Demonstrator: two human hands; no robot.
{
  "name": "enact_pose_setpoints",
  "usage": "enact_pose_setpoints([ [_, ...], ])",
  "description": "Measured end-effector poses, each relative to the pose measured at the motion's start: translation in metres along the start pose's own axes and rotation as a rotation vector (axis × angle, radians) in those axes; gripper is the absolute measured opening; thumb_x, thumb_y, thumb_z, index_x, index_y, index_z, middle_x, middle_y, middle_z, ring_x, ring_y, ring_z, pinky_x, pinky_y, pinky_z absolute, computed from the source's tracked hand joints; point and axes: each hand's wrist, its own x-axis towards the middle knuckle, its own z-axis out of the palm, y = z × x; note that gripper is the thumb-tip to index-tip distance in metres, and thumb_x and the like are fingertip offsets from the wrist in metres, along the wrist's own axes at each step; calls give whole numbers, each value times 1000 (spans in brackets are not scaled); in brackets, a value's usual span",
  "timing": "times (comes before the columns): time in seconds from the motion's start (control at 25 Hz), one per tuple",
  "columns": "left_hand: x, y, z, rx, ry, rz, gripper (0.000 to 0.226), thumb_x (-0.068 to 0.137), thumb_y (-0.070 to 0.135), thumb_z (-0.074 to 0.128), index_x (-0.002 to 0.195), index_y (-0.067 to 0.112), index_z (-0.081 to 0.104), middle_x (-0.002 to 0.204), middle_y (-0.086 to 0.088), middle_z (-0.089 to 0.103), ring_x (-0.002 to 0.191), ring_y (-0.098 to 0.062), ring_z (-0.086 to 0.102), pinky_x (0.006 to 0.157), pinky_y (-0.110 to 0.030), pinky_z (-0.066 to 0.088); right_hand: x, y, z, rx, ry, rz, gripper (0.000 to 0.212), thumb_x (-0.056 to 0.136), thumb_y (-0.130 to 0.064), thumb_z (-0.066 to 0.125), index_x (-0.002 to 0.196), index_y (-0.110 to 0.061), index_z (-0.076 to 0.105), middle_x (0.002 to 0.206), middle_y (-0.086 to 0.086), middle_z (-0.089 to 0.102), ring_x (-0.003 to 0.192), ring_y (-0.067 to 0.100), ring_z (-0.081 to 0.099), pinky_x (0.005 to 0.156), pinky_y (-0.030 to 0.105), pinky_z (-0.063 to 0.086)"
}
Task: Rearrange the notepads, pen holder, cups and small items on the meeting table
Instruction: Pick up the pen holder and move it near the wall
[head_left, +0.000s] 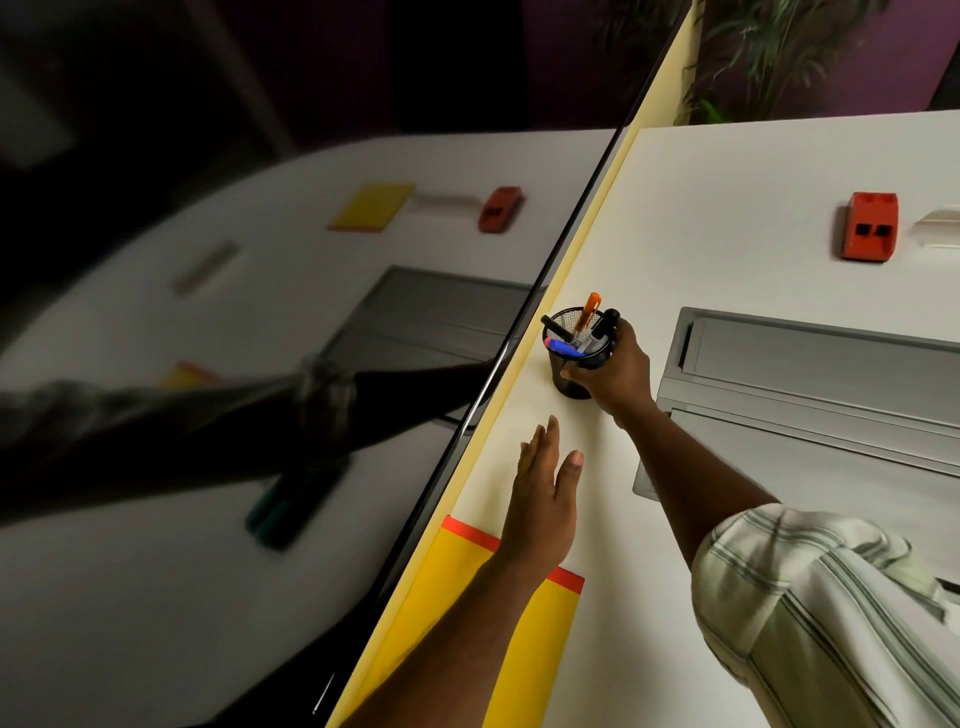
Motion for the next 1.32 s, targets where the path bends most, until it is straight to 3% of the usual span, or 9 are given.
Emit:
enact_pose_setpoints([
  [0.16,0,-5,-1,5,0,0,54,99,41,32,148,35,12,159,8,11,148,-15,8,117,-38,25,4,8,9,-77,29,75,89,64,-3,82,139,-9,34,135,10,49,120,25,51,90,30,46],
  [0.4,-4,-18,3,41,-18,-4,54,98,44,32,148,38,9,159,10,9,147,-15,8,116,-37,24,0,13,13,-123,214,126,82,65,-7,84,132,-9,37,131,13,41,119,28,46,97,35,46],
  [0.8,-22,-17,10,-24,-14,-9,55,98,42,34,149,35,12,159,7,14,147,-16,12,117,-38,24,-62,23,-7,-271,71,96,75,76,-5,75,138,-5,33,136,16,41,123,30,45,101,38,41],
  [1.04,-60,-9,21,-116,-15,-11,55,100,35,38,149,25,17,158,3,19,147,-17,14,118,-41,22,-121,5,-37,-238,40,105,64,81,-9,71,134,-2,37,133,18,46,122,29,47,102,39,42],
  [1.24,-95,-4,34,-132,-40,-24,54,99,33,39,149,22,21,157,0,21,146,-19,16,117,-41,26,-181,1,-65,-312,32,57,51,84,-13,68,128,-6,43,126,13,52,116,27,51,92,29,42],
  [1.32,-107,-2,37,-97,-62,-12,55,99,34,39,149,23,20,158,0,20,146,-19,16,117,-40,26,-204,2,-78,-395,7,46,52,85,-15,66,130,-8,42,128,12,51,118,27,50,93,31,44],
])
